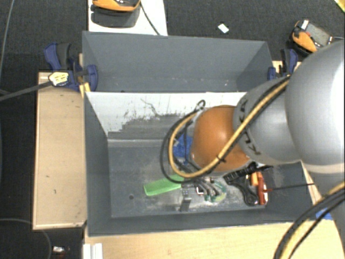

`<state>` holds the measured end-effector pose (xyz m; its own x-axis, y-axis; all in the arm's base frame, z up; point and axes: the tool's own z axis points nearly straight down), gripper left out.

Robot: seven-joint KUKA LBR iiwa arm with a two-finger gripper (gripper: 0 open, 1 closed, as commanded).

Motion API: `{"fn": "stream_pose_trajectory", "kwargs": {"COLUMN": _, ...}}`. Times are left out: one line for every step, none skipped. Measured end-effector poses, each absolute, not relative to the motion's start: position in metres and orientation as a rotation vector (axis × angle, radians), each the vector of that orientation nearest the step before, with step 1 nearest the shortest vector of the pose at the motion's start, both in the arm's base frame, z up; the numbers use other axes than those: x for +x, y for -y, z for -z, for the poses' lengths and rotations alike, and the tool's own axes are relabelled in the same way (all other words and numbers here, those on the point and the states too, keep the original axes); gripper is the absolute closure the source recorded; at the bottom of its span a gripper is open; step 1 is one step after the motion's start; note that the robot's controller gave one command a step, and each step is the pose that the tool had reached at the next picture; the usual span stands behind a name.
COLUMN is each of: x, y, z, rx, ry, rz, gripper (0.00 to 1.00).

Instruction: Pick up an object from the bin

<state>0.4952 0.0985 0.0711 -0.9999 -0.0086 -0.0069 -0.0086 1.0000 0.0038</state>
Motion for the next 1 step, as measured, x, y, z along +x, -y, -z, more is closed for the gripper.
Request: {"fn": "stream_pose_trajectory", "kwargs": {"x": 0.5051, "y": -0.0908, "z": -0.0705, "rx": -0.006, "ry": -3.128, "rz": -0.008, "gripper": 0.0}}
